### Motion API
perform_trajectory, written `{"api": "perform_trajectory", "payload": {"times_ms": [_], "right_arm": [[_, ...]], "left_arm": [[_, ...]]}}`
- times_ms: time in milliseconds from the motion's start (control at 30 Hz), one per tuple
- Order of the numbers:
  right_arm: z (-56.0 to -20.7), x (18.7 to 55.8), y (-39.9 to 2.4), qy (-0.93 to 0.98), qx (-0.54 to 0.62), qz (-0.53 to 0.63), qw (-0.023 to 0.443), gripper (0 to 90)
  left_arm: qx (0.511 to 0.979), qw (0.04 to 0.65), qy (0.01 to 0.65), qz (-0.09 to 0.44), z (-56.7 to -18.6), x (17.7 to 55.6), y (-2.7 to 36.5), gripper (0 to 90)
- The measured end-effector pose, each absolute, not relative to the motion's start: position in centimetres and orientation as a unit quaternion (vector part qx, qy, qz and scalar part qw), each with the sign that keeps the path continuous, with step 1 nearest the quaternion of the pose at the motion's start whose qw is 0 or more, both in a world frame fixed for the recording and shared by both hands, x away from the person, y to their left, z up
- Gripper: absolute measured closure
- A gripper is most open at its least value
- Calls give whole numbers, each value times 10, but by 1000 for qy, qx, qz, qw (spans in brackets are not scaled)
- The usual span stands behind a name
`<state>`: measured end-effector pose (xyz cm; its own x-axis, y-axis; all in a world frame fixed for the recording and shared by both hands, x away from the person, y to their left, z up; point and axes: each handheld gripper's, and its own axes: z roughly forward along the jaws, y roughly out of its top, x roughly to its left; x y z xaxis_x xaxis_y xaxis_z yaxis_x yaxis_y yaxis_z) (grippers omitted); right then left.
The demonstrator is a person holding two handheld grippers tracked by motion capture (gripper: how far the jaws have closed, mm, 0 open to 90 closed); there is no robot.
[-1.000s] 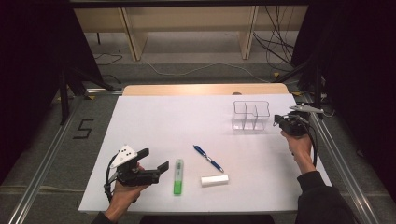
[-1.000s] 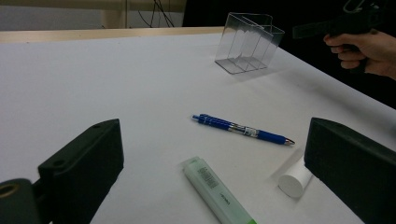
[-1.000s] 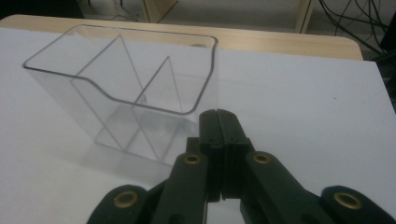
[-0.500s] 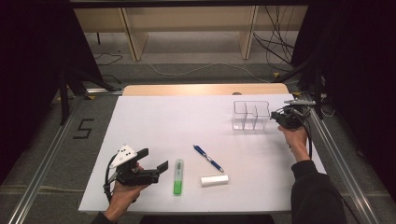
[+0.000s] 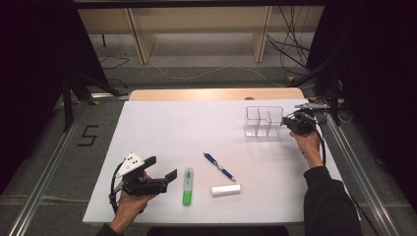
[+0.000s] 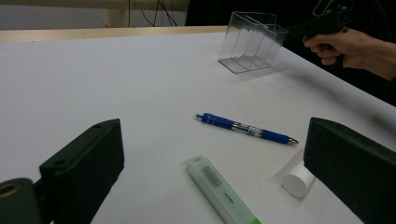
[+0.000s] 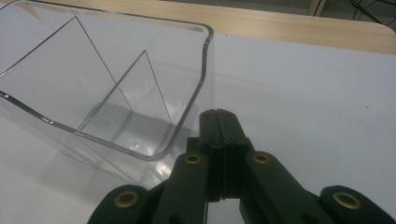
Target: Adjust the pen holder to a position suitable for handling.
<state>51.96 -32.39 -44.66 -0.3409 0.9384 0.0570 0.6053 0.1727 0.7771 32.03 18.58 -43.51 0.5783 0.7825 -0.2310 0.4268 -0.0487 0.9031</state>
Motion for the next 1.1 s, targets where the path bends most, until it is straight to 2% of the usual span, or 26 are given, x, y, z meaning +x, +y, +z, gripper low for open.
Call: {"api": "perform_trajectory", "payload": {"times_ms": [600,1100], "right_arm": [[-446,525,-265,760,488,372,215,900],[-448,526,-242,766,477,377,209,900]], "left_arm": [[704,542,428,165,-435,320,186,45],[704,543,428,165,-435,320,186,45]]}}
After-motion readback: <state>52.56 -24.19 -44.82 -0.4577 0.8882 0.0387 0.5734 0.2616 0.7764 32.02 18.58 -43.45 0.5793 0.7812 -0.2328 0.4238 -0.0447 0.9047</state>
